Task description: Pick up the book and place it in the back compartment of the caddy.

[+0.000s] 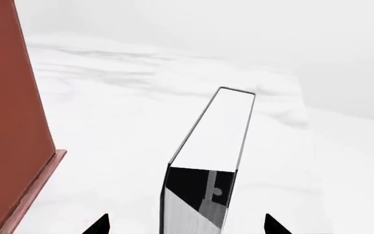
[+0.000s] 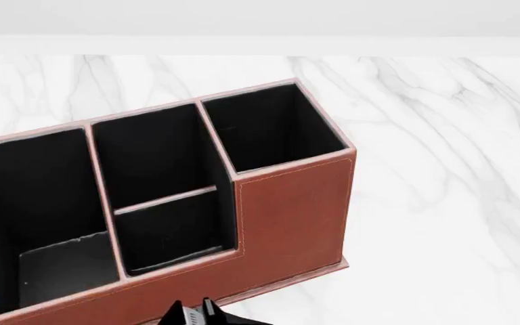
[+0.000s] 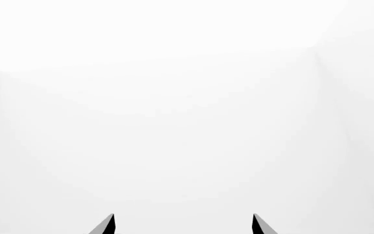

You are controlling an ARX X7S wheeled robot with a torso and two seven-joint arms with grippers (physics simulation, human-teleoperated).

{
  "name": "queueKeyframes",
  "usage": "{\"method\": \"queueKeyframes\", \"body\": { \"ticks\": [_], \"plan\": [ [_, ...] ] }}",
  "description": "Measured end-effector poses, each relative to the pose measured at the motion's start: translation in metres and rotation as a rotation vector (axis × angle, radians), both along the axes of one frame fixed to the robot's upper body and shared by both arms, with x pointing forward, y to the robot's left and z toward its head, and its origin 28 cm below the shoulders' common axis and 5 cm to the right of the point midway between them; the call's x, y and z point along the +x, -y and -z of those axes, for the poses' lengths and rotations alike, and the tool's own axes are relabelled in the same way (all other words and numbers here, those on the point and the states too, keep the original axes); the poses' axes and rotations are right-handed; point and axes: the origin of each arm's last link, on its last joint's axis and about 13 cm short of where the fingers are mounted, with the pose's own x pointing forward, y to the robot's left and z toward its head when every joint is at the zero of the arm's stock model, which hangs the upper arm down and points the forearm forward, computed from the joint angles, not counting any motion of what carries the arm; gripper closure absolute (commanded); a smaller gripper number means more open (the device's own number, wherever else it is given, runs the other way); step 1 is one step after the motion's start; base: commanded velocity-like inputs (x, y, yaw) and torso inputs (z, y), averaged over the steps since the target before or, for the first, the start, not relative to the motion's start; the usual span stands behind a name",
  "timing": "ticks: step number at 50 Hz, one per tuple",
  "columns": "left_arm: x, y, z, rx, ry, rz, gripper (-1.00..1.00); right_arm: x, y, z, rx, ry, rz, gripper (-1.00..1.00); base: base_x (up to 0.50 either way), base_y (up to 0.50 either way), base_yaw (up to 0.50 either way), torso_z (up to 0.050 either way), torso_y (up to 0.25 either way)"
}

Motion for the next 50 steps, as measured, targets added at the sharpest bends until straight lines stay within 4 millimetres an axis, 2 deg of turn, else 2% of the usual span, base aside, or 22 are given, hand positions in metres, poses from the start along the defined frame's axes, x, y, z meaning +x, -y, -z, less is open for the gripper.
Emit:
{"method": "queueKeyframes", "body": {
  "ticks": [7,8,36,50],
  "plan": [
    [0.002,0.003,0.002,0.007,-0.006,0.005,-1.0,0.0,0.0,0.0,0.001,0.001,-0.001,-1.0,0.0,0.0,0.0,0.0,0.0],
    [0.002,0.003,0.003,0.009,-0.006,0.006,1.0,0.0,0.0,0.0,0.001,0.001,-0.001,-1.0,0.0,0.0,0.0,0.0,0.0],
    [0.0,-0.002,0.002,0.031,0.008,0.005,1.0,0.0,0.0,0.0,-0.001,0.0,-0.001,-1.0,0.0,0.0,0.0,0.0,0.0],
    [-0.005,-0.016,-0.01,0.073,0.044,-0.03,1.0,0.0,0.0,-0.001,0.001,0.001,0.002,-1.0,0.0,0.0,0.0,0.0,0.001]
  ]
}}
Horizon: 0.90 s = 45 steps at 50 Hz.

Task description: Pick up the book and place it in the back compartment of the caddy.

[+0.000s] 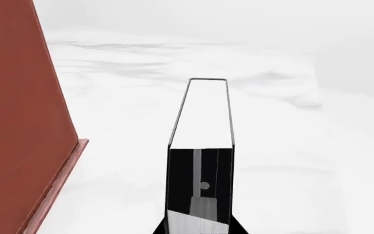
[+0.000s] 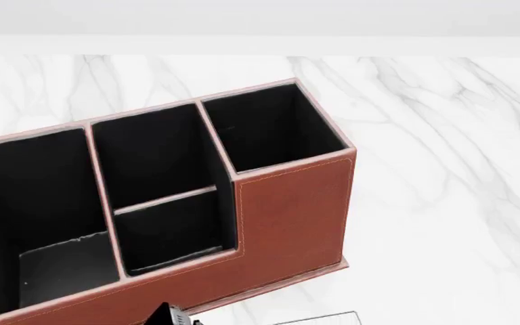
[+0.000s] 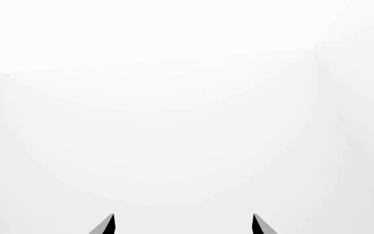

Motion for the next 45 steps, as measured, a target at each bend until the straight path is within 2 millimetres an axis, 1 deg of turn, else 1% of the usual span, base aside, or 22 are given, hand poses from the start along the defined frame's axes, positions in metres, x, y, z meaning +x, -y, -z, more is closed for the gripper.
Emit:
{"method": "queueKeyframes", "body": {
  "ticks": [8,24,34,45],
  "plan": [
    [-0.004,-0.01,-0.012,0.029,0.036,-0.031,1.0,0.0,0.0,0.0,0.001,0.001,0.002,-1.0,0.0,0.0,0.0,0.0,0.001],
    [-0.013,-0.027,-0.043,0.072,0.125,-0.094,1.0,0.0,0.001,-0.001,0.002,0.001,0.002,-1.0,0.0,0.0,0.0,0.0,0.001],
    [-0.019,-0.034,-0.059,0.08,0.174,-0.121,1.0,0.0,0.001,0.0,0.002,0.0,0.002,-1.0,0.0,0.0,0.0,0.0,0.001],
    [-0.026,-0.039,-0.072,0.08,0.221,-0.139,1.0,0.0,0.0,0.0,0.001,0.0,0.002,-1.0,0.0,0.0,0.0,0.0,0.002]
  ]
}}
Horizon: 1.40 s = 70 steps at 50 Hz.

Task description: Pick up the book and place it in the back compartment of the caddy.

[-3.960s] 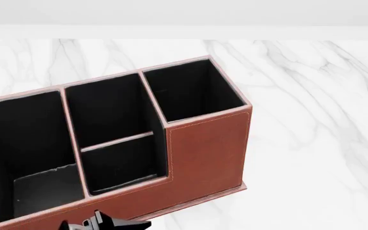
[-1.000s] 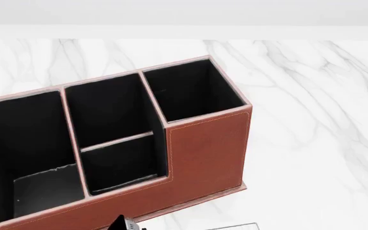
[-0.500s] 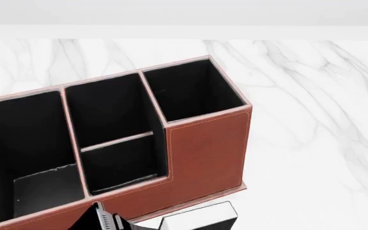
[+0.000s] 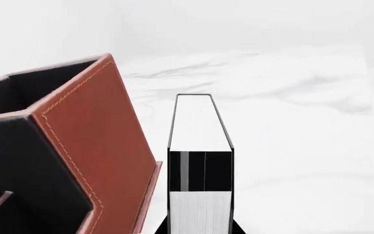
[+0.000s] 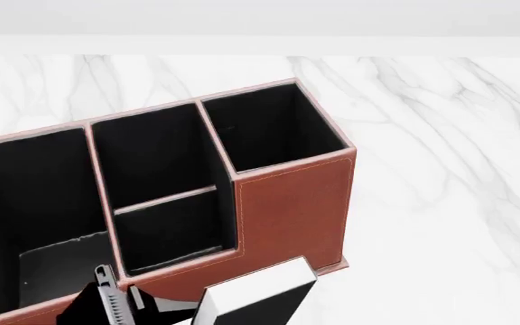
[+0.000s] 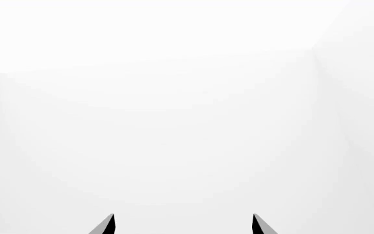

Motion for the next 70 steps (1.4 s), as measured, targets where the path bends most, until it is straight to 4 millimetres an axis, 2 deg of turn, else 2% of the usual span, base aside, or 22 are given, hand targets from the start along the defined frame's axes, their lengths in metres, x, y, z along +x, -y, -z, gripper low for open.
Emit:
{"method": "queueKeyframes", "body": {
  "ticks": [35,49,70],
  "plan": [
    [-0.008,-0.019,-0.043,-0.129,0.098,-0.042,1.0,0.001,-0.002,0.001,-0.008,-0.016,-0.009,-1.0,0.0,0.0,0.0,0.0,0.001],
    [-0.007,-0.028,-0.054,-0.208,0.065,-0.029,1.0,0.004,-0.004,0.002,-0.018,-0.052,-0.014,-1.0,0.0,0.0,0.0,0.0,0.001],
    [-0.001,-0.037,-0.064,-0.254,-0.083,0.04,1.0,0.005,-0.005,0.003,-0.034,-0.066,-0.019,-1.0,0.0,0.0,0.0,0.001,0.001]
  ]
}}
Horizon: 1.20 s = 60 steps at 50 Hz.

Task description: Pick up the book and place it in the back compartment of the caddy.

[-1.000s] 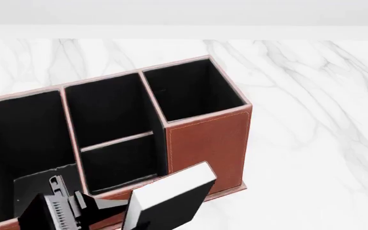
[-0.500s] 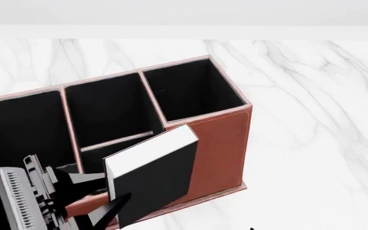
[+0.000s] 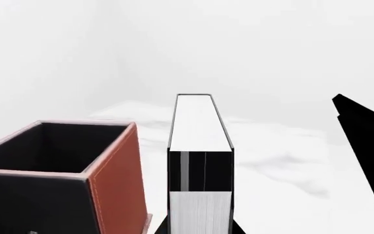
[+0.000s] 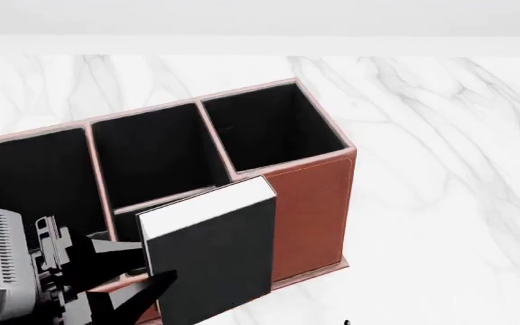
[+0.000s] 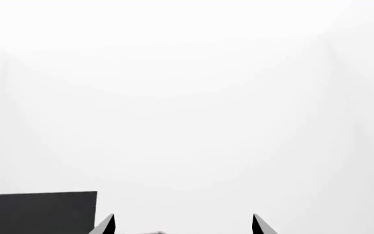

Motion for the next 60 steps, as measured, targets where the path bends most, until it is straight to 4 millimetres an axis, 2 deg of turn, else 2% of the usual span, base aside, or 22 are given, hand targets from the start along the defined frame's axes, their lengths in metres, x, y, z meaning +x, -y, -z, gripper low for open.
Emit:
{"method": "queueKeyframes", "body": {
  "ticks": [32,60],
  "plan": [
    [0.002,-0.006,-0.003,0.007,-0.059,0.03,1.0,0.001,-0.001,0.0,-0.022,-0.029,0.033,-1.0,0.0,0.0,0.0,0.0,0.001],
    [0.014,-0.021,-0.009,0.018,-0.099,0.066,1.0,0.001,-0.002,0.001,-0.032,-0.029,0.028,-1.0,0.0,0.0,0.0,0.0,0.001]
  ]
}}
